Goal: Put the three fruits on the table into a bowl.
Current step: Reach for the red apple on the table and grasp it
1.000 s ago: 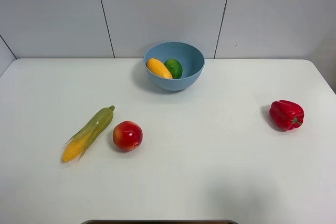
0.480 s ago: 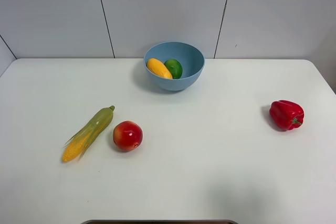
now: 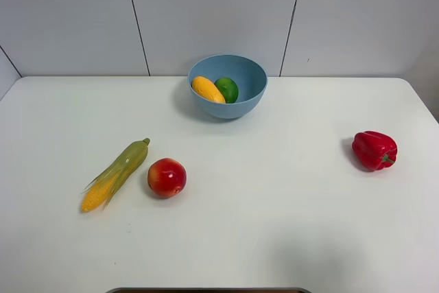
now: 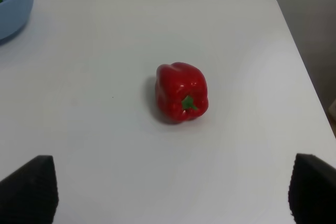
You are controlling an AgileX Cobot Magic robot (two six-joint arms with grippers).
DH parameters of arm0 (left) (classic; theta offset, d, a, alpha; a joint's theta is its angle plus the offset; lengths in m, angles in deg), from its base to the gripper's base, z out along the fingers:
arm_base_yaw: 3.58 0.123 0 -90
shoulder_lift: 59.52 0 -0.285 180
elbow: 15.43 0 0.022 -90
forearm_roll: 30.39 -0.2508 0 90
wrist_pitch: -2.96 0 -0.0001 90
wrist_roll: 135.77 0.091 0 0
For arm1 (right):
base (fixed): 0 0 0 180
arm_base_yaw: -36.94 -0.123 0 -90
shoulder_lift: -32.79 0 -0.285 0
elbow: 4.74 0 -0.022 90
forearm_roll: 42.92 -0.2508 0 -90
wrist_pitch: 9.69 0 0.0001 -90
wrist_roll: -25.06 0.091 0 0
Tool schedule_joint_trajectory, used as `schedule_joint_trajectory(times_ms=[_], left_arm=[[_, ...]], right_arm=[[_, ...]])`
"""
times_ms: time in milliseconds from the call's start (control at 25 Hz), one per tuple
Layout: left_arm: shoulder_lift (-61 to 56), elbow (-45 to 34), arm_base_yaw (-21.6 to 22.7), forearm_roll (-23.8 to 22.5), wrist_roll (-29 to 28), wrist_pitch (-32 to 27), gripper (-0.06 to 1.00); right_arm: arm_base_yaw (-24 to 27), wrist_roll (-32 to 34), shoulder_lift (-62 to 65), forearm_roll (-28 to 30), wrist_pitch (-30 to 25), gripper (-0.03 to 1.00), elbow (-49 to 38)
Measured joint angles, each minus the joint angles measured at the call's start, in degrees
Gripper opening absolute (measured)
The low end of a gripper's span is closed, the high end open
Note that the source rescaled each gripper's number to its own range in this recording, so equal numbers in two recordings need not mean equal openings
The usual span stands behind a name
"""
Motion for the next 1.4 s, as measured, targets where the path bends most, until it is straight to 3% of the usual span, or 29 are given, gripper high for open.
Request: schedule_joint_trajectory(times_ms=[240,600,1080,1200,1400], left_arm=[[2.1,3.8,0.0,0.0,1.7,1.8,1.00],[25.1,19.5,0.0,0.3,17.0,3.7,1.00],[52.1,34.4,-0.1,12.1,32.8,6.6,1.00],[57.5,36.5,-2.8,9.9,33.0,6.6,1.00],[65.7,41.4,-11.4,2.4,28.8,6.6,1.00]], right_arm=[[0.0,0.0,0.0,0.0,0.0,0.91,0.0],[0.0,0.0,0.0,0.0,0.0,0.91,0.0],[0.0,0.0,0.0,0.0,0.0,0.91,0.0],[0.0,0.0,0.0,0.0,0.0,0.91,0.0],[0.0,0.0,0.0,0.0,0.0,0.91,0.0]])
